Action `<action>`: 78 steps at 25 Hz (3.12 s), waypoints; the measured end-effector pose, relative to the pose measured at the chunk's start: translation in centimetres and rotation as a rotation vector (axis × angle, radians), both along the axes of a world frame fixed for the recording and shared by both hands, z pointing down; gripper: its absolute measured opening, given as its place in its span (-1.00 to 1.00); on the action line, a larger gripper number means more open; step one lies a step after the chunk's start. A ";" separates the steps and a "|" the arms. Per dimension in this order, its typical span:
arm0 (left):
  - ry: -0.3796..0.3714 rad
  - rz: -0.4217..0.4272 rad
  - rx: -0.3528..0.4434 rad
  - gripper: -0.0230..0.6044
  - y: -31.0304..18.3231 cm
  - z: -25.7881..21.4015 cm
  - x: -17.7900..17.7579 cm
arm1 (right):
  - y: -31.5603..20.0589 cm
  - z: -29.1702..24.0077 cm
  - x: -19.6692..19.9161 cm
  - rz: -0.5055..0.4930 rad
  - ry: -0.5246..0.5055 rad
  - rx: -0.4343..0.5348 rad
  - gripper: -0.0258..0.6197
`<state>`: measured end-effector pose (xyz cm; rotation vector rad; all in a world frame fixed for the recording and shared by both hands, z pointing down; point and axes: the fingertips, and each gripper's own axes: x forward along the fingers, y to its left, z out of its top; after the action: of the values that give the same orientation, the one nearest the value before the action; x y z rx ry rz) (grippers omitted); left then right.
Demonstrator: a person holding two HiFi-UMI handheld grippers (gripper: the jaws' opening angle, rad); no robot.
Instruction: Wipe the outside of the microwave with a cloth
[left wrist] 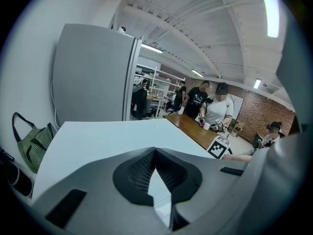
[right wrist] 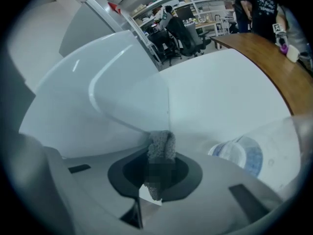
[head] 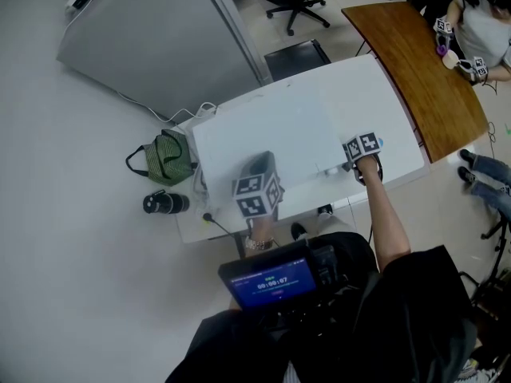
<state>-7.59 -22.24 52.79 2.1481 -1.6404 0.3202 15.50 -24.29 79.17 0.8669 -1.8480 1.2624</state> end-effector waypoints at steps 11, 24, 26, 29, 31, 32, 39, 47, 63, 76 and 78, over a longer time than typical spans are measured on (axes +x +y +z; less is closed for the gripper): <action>-0.002 -0.028 -0.028 -0.93 1.3 0.3 -1.9 | 0.0 -9.1 1.6 0.013 0.022 0.138 -0.80; 0.037 -0.251 -0.047 -0.93 7.2 1.1 -12.7 | -9.1 -27.0 -28.4 -0.335 -0.184 0.469 -0.80; 0.032 -0.294 -0.049 -0.93 8.7 1.2 -14.7 | -7.4 -24.5 -35.1 -0.414 -0.217 0.388 -0.80; 0.032 -0.360 -0.052 -0.93 10.8 1.5 -17.3 | -5.5 -21.6 -42.7 -0.499 -0.224 0.306 -0.80; 0.033 -0.399 -0.056 -0.93 12.1 1.4 -18.7 | -4.8 -20.3 -45.5 -0.528 -0.196 0.276 -0.80; 0.032 -0.415 -0.057 -0.93 12.7 1.2 -19.2 | -4.8 -19.7 -46.1 -0.540 -0.168 0.268 -0.80; 0.042 -0.427 -0.050 -0.93 12.4 1.0 -20.4 | -7.6 -17.3 -40.7 -0.558 -0.002 0.282 -0.79; 0.058 -0.273 -0.014 -0.93 7.8 -0.4 -14.9 | -14.8 -17.2 -18.7 -0.279 0.132 0.302 -0.79; 0.037 -0.303 -0.013 -0.93 9.3 -0.9 -15.1 | -4.2 -22.7 -35.3 -0.486 -0.184 0.377 -0.79; 0.045 -0.328 -0.038 -0.93 9.9 0.3 -16.0 | -1.9 -17.0 -34.5 -0.662 0.038 0.316 -0.79; 0.053 -0.297 -0.035 -0.93 8.9 0.4 -14.7 | -4.0 -17.1 -29.1 -0.576 0.058 0.319 -0.79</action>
<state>-22.34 -13.30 53.17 1.8361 -1.8751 0.1988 -13.58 -28.27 62.07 0.4608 -2.0796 0.5920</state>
